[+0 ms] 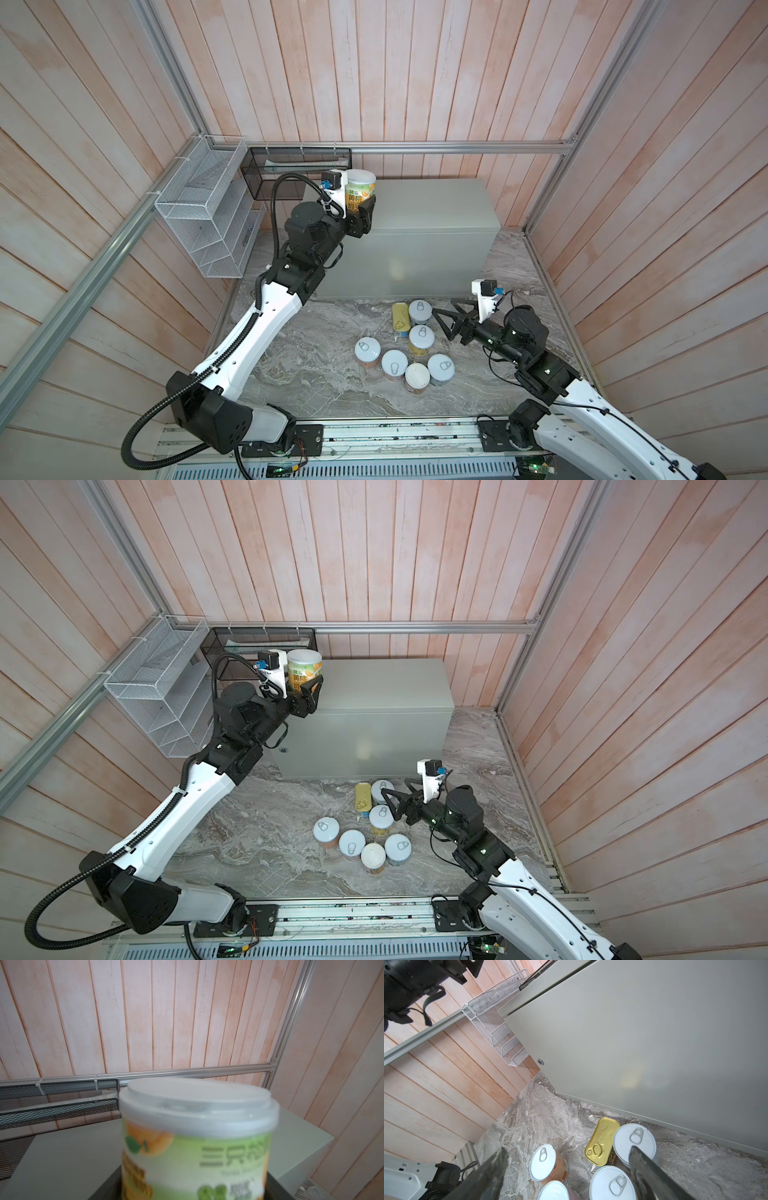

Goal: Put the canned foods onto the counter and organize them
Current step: 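Set the peach jar on the gray cabinet top and open the left gripper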

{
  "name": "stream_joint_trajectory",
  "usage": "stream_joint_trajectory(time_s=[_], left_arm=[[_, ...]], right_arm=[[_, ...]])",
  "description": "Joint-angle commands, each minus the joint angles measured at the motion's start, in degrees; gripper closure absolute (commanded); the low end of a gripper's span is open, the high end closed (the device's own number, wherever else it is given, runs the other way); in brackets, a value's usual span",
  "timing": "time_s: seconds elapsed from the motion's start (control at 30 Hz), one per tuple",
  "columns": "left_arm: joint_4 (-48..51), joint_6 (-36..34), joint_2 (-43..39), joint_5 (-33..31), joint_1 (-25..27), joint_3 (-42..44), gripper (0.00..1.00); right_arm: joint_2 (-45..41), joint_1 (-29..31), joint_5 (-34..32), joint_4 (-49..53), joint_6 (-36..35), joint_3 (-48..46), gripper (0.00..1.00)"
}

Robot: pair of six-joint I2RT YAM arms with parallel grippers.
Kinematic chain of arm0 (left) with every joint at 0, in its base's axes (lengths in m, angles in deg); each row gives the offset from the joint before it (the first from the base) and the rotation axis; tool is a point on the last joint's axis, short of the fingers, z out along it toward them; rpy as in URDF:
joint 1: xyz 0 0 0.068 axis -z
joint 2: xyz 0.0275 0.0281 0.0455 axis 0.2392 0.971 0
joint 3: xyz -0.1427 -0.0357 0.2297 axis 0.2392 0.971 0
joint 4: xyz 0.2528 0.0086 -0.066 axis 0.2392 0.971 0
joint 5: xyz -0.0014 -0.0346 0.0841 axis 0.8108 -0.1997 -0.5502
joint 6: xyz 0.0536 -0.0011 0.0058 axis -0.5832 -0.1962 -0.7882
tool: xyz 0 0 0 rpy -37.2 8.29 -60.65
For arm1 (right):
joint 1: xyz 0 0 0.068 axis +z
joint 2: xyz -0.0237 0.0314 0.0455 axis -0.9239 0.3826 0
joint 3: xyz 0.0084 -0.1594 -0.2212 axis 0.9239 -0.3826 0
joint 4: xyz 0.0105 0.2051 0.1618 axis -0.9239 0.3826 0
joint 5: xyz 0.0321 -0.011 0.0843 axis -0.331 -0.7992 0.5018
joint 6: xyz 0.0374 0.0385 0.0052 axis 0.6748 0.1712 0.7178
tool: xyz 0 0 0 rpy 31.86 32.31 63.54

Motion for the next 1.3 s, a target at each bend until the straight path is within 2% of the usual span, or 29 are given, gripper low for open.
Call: stream_joint_trajectory(time_s=[0.0, 0.23, 0.5, 0.73, 0.93, 1.27], left_arm=[[-5.42, -2.50, 1.30, 2.68, -3.08, -4.93, 0.52], [-5.13, -2.05, 7.00, 6.69, -9.66, -10.12, 0.52], [-0.37, -5.57, 12.39, 7.82, -11.40, -17.48, 0.52], [-0.08, -5.19, 13.61, 9.54, -13.58, -17.20, 0.50], [0.39, -3.60, 14.96, 14.16, -15.65, -17.02, 0.50], [-2.02, -1.51, 16.96, 18.32, -18.47, -15.60, 0.50]], right_arm=[[-0.77, -0.17, -1.62, -1.42, -0.34, -1.26, 0.09], [-0.16, -0.14, -3.00, -1.83, -0.15, -2.54, 0.08], [1.33, -0.19, -3.30, -2.16, 1.04, -3.28, 0.08], [0.30, -0.14, -4.23, -2.12, 2.61, -5.22, 0.08], [-0.11, -0.14, -5.18, -2.06, 2.87, -5.84, 0.08], [2.30, -0.13, -5.01, -3.94, 3.93, -6.45, 0.08]])
